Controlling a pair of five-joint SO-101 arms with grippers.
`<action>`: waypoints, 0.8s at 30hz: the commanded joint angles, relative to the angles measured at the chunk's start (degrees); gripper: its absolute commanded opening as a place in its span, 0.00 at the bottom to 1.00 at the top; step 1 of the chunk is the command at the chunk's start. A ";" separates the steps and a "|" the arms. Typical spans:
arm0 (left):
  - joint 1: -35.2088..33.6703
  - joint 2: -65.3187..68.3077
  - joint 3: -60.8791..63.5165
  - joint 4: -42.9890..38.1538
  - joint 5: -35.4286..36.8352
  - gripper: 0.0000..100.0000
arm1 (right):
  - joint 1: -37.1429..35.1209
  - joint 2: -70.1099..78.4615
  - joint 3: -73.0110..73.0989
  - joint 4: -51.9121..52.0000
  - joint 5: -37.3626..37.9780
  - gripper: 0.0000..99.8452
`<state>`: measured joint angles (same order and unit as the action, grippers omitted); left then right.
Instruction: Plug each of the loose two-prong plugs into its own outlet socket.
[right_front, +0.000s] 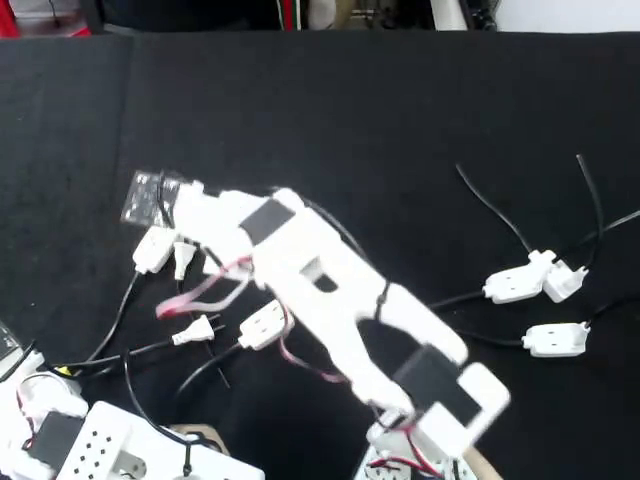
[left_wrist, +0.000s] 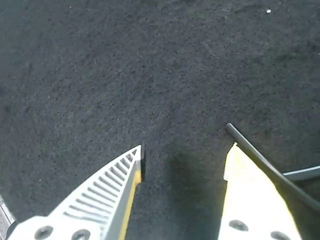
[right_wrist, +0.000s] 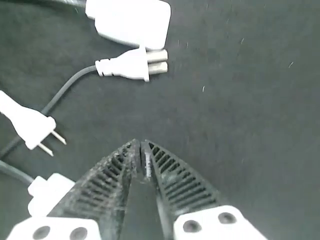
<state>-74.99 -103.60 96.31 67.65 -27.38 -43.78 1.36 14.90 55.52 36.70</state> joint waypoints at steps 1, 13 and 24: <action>-0.84 -0.53 1.01 0.44 -0.18 0.27 | -6.59 -4.53 14.20 -24.18 -1.76 0.05; -0.92 -0.53 1.01 0.53 -0.18 0.27 | -5.80 26.51 -28.35 2.11 -49.05 0.28; -0.92 -0.53 1.01 0.53 -0.18 0.27 | -6.24 53.93 -68.53 24.88 -69.01 0.28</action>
<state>-74.99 -103.60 96.31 67.65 -27.38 -49.14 49.27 -38.64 75.12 -26.86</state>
